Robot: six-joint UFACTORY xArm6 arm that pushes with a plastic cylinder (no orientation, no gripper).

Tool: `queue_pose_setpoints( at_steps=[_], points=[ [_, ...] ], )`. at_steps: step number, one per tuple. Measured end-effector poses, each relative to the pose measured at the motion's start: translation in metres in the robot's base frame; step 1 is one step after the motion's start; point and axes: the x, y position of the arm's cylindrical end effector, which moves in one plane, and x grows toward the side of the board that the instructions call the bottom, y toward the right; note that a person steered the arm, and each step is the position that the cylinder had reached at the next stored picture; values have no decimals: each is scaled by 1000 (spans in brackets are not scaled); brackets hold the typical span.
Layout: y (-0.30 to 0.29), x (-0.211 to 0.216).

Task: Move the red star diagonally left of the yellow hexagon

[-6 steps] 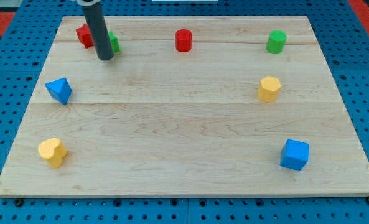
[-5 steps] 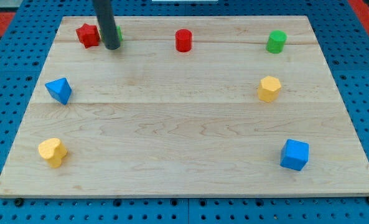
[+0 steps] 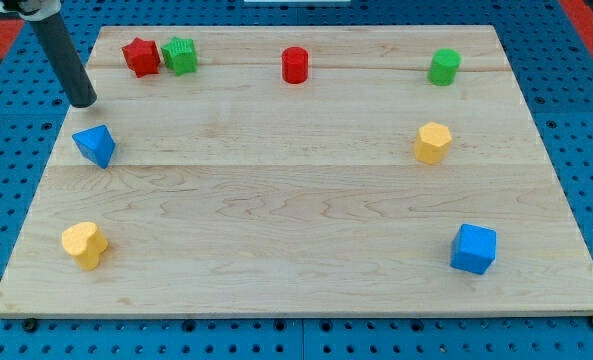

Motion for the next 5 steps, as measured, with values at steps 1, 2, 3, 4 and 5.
queue_pose_setpoints(
  at_steps=[1, 2, 3, 4, 5],
  points=[
    [0, 0],
    [-35, -9],
    [-18, -39],
    [0, -109],
    [17, -125]
  ],
)
